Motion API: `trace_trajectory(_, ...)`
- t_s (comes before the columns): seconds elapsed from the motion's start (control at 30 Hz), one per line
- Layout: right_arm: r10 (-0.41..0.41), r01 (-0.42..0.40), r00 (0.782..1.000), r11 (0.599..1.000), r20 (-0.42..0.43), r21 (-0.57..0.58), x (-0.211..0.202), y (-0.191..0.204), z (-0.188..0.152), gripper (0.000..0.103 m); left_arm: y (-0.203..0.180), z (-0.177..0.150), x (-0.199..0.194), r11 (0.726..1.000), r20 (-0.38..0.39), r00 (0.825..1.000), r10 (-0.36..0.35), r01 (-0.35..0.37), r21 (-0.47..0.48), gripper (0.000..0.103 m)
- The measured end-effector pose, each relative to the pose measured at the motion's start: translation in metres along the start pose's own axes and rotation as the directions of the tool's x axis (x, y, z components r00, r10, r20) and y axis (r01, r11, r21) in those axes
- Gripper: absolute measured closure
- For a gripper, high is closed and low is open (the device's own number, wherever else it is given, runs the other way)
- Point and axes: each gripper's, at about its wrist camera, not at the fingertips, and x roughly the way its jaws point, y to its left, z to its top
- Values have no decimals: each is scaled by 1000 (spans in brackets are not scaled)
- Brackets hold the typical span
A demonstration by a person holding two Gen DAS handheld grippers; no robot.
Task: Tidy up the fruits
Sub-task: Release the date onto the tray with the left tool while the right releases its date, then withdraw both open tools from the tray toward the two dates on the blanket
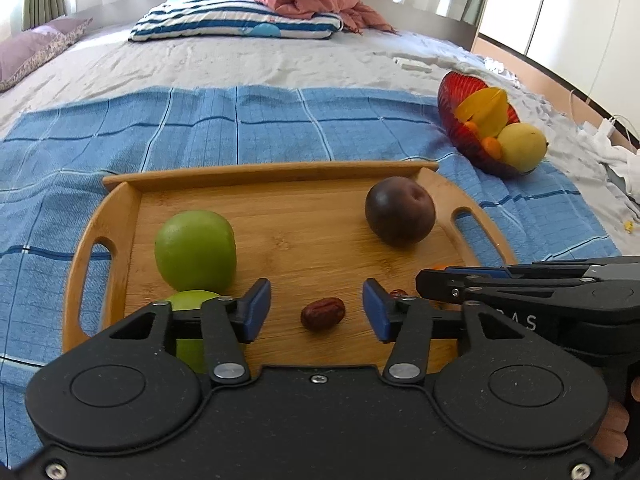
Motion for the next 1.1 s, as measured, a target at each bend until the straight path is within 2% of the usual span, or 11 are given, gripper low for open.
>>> trace_trajectory(0.13,11,-12,1000,1000,24,10,-14,-4,-6,72,-3,-6,-17,1000,26,1000,0,0,16,38)
trace_trajectory(0.2,9,-9,999,1000,39,5,-21,-4,-10,54,-4,-12,-28,1000,44,999,3,-4,31,31)
trace_trajectory(0.3,1,0,997,1000,71,-14,-32,-4,-19,46,-5,-22,-43,999,64,998,-4,1,44,23)
trace_trajectory(0.6,26,-21,990,999,140,-35,-61,1,-51,32,-8,-62,-87,997,118,993,-32,23,77,13)
trace_trajectory(0.8,42,-33,982,998,186,-53,-74,7,-75,24,-8,-86,-111,996,151,988,-43,29,89,11)
trace_trajectory(1.1,30,4,959,993,282,-118,-94,23,-113,15,-1,-122,-134,997,184,982,-48,36,70,8)
